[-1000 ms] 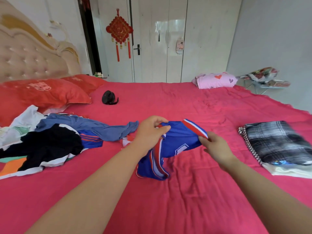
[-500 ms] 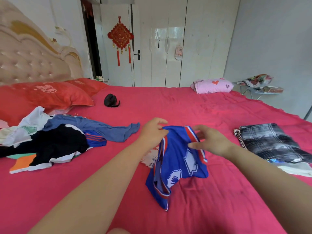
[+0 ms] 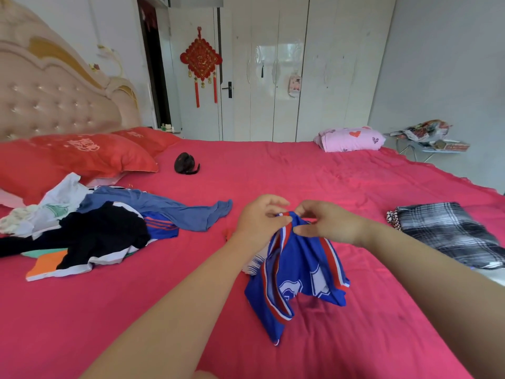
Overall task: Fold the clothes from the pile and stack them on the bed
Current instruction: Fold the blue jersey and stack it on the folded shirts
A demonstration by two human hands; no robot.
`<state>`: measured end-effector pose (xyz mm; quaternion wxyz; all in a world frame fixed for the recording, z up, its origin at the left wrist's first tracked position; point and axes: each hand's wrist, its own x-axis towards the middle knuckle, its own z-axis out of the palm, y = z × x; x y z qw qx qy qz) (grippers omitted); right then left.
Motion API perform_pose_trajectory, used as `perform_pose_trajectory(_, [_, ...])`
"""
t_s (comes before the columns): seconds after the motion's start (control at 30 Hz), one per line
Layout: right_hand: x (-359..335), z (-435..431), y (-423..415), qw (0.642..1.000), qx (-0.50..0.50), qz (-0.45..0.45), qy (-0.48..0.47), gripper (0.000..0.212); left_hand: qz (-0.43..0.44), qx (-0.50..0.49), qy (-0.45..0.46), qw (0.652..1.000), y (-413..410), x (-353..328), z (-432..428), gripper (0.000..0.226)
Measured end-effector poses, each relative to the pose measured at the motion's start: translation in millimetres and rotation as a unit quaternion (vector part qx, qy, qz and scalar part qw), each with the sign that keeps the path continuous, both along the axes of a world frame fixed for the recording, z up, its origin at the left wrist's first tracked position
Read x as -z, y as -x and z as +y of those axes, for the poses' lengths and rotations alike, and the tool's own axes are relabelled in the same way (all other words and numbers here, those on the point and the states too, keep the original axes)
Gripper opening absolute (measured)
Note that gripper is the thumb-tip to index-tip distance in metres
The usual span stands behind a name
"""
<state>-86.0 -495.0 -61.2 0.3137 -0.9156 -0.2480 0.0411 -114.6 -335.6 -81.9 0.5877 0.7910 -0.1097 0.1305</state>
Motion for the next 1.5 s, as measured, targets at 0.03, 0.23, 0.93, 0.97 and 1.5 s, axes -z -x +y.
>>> perform_pose_trajectory(0.03, [3.2,1.5,-1.0,1.0,-0.001,0.0,0.001,0.017,-0.005,0.014,0.004,1.0,-0.1,-1.9,-2.2,0.027])
perform_pose_trajectory(0.23, [-8.2,-10.6,-19.1,0.996,0.05,-0.067,0.042,0.02,0.024,-0.017,-0.015,0.999,-14.0,20.7,5.7,0.067])
perform_pose_trajectory(0.93, [-24.3,-38.7,-49.1,0.977,0.17,-0.131,-0.005,0.02,0.063,-0.202,-0.083,0.974,-39.4,107.9,-10.0,0.047])
perform_pose_trajectory(0.97, [-22.4,-45.4,-50.3,0.977,0.178,-0.116,0.026,0.023,0.058,-0.211,-0.094,0.971,-41.9,102.4,4.2,0.039])
perform_pose_trajectory(1.5, [-77.1,-93.7,-30.4,0.957,0.153,0.155,-0.194,0.058,0.152,0.045,0.051,0.986,-44.8,-72.5,59.1,0.039])
